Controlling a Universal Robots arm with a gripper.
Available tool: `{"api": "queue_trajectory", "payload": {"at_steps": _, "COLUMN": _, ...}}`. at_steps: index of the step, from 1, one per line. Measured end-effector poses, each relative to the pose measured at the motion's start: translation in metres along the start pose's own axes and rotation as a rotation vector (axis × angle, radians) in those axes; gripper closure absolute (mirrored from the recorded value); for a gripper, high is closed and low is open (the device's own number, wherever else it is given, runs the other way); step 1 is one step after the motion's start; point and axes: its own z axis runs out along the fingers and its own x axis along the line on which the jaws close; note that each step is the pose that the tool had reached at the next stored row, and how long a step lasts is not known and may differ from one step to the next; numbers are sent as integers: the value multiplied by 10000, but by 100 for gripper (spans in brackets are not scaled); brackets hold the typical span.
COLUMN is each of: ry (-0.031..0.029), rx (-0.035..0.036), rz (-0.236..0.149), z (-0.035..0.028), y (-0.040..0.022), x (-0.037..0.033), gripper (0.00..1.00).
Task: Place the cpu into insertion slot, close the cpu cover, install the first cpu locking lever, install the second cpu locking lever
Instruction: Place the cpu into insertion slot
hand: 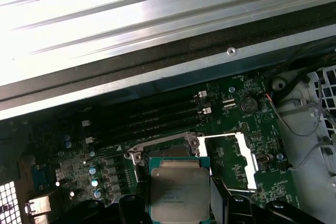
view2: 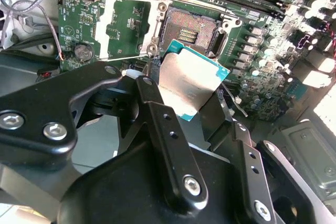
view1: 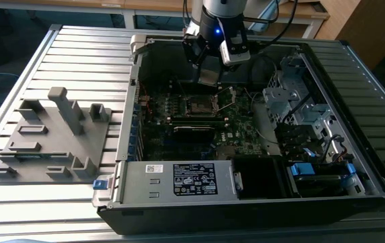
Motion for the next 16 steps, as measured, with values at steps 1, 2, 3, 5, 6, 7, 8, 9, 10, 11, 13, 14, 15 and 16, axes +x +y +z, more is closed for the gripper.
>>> {"api": "queue_trajectory", "payload": {"at_steps": 1, "ry": -4, "rx": -1, "rz": 49, "z": 1, "y": 0, "x": 0, "gripper": 46}}
{"api": "queue_trajectory", "payload": {"at_steps": 2, "ry": -8, "rx": -2, "rz": 99, "z": 2, "y": 0, "x": 0, "gripper": 46}}
{"api": "queue_trajectory", "payload": {"at_steps": 3, "ry": -13, "rx": -4, "rz": 154, "z": 2, "y": 0, "x": 0, "gripper": 46}}
{"api": "queue_trajectory", "payload": {"at_steps": 5, "ry": -21, "rx": -5, "rz": 251, "z": 3, "y": 0, "x": 0, "gripper": 46}}
{"api": "queue_trajectory", "payload": {"at_steps": 6, "ry": -24, "rx": -5, "rz": 284, "z": 3, "y": 0, "x": 0, "gripper": 46}}
{"api": "queue_trajectory", "payload": {"at_steps": 7, "ry": -26, "rx": -5, "rz": 302, "z": 3, "y": 0, "x": 0, "gripper": 46}}
{"api": "queue_trajectory", "payload": {"at_steps": 8, "ry": -27, "rx": -6, "rz": 314, "z": 3, "y": 0, "x": 0, "gripper": 46}}
{"api": "queue_trajectory", "payload": {"at_steps": 9, "ry": -28, "rx": -7, "rz": 328, "z": 4, "y": 0, "x": 0, "gripper": 46}}
{"api": "queue_trajectory", "payload": {"at_steps": 10, "ry": -30, "rx": -7, "rz": 347, "z": 4, "y": 0, "x": 0, "gripper": 46}}
{"api": "queue_trajectory", "payload": {"at_steps": 11, "ry": -32, "rx": -7, "rz": 372, "z": 4, "y": 0, "x": 0, "gripper": 46}}
{"api": "queue_trajectory", "payload": {"at_steps": 13, "ry": -37, "rx": -8, "rz": 430, "z": 4, "y": 0, "x": 0, "gripper": 46}}
{"api": "queue_trajectory", "payload": {"at_steps": 14, "ry": -40, "rx": -10, "rz": 459, "z": 5, "y": 0, "x": 0, "gripper": 46}}
{"api": "queue_trajectory", "payload": {"at_steps": 15, "ry": -42, "rx": -10, "rz": 493, "z": 5, "y": 0, "x": 0, "gripper": 46}}
{"api": "queue_trajectory", "payload": {"at_steps": 16, "ry": -45, "rx": -10, "rz": 528, "z": 5, "y": 0, "x": 0, "gripper": 46}}
